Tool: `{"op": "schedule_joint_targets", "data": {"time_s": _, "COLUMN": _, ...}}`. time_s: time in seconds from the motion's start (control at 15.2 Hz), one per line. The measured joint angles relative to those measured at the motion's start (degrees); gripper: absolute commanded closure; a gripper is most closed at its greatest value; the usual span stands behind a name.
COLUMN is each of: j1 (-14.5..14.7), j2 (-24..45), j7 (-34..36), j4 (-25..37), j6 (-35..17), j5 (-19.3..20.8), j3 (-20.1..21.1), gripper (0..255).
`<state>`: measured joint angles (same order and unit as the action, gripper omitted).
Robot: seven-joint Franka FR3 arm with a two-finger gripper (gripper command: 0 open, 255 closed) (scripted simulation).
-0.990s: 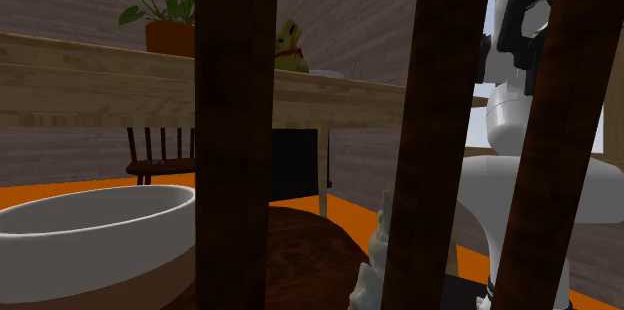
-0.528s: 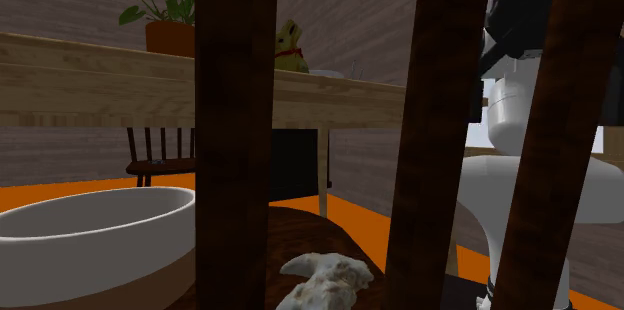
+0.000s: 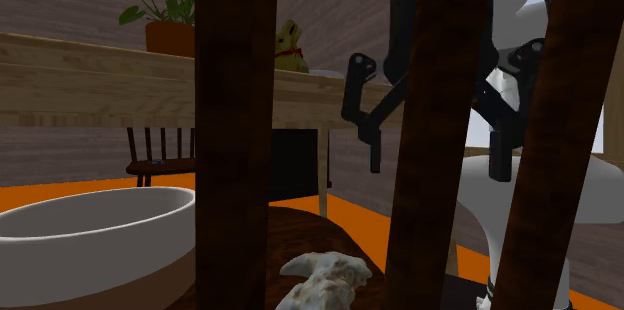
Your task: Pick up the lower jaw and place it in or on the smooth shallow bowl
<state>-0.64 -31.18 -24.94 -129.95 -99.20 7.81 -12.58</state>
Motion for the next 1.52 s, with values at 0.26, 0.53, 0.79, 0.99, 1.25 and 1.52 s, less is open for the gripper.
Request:
{"op": "schedule_joint_targets", "data": {"time_s": 0.26, "j1": 0.02, "j2": 4.75, "j7": -4.65, "j4": 0.96, "j6": -4.17, "j5": 0.07, "j3": -3.32, "gripper": 0}}
{"op": "schedule_joint_targets", "data": {"time_s": 0.53, "j1": -0.03, "j2": 5.38, "j7": -4.97, "j4": -1.41, "j6": -7.21, "j5": 0.22, "j3": -3.8, "gripper": 0}}
{"op": "schedule_joint_targets", "data": {"time_s": 0.79, "j1": -0.13, "j2": 5.76, "j7": -5.03, "j4": -3.62, "j6": -9.8, "j5": 0.37, "j3": -4.13, "gripper": 0}}
{"op": "schedule_joint_targets", "data": {"time_s": 0.99, "j1": -0.12, "j2": 5.88, "j7": -5.06, "j4": -3.7, "j6": -10.03, "j5": 0.36, "j3": -4.18, "gripper": 0}}
{"op": "schedule_joint_targets", "data": {"time_s": 1.25, "j1": -0.12, "j2": 5.9, "j7": -5.06, "j4": -3.72, "j6": -10.07, "j5": 0.36, "j3": -4.19, "gripper": 255}}
{"op": "schedule_joint_targets", "data": {"time_s": 1.52, "j1": -0.12, "j2": 5.9, "j7": -5.06, "j4": -3.72, "j6": -10.07, "j5": 0.36, "j3": -4.19, "gripper": 255}}
